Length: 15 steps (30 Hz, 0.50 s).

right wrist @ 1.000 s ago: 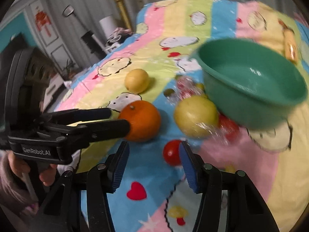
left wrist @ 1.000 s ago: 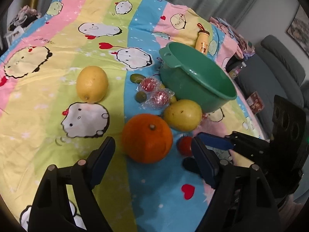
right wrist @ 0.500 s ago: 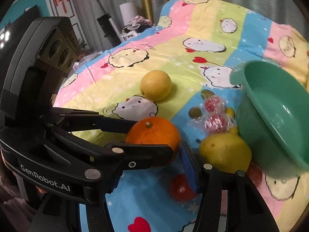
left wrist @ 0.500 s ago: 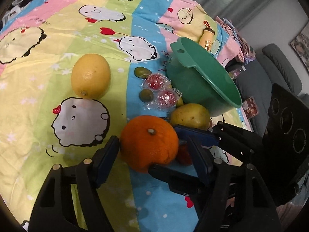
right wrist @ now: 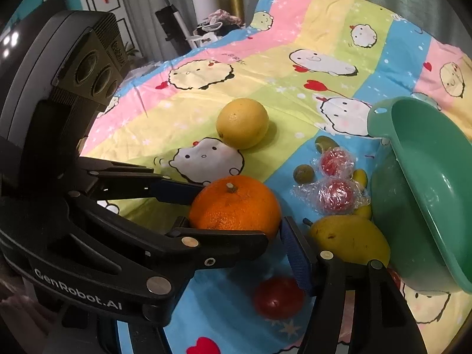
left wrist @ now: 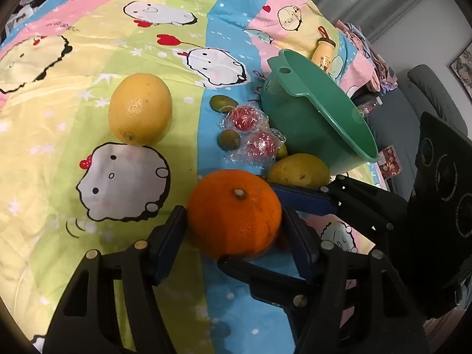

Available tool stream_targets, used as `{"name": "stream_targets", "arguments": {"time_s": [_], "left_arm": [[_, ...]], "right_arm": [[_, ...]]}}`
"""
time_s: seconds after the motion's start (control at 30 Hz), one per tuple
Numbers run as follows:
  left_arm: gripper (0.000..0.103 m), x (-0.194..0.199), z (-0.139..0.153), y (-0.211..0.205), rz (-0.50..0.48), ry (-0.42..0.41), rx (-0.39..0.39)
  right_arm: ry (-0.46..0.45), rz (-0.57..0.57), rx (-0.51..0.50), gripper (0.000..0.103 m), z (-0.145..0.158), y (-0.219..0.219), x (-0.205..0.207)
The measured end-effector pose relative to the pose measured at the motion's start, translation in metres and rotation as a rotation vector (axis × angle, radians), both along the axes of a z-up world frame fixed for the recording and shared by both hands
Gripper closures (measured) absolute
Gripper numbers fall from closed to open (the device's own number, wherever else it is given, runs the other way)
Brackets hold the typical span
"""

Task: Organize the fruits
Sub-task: 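Close the left tool on the orange and lift it, then carry the orange over the green basin and open the left tool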

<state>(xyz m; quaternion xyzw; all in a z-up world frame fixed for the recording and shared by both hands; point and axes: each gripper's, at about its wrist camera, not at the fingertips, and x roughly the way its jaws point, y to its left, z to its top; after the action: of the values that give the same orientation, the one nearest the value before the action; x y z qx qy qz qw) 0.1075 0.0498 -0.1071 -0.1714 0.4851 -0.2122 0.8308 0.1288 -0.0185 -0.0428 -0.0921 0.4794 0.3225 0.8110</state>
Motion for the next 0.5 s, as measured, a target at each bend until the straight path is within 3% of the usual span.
{"name": "stream_targets", "arguments": {"time_s": [0.5], "left_arm": [[0.037,-0.048,0.065,0.014,0.052,-0.15,0.043]], "right_arm": [[-0.142,0.033,0.064,0.038,0.064,0.016,-0.042]]}}
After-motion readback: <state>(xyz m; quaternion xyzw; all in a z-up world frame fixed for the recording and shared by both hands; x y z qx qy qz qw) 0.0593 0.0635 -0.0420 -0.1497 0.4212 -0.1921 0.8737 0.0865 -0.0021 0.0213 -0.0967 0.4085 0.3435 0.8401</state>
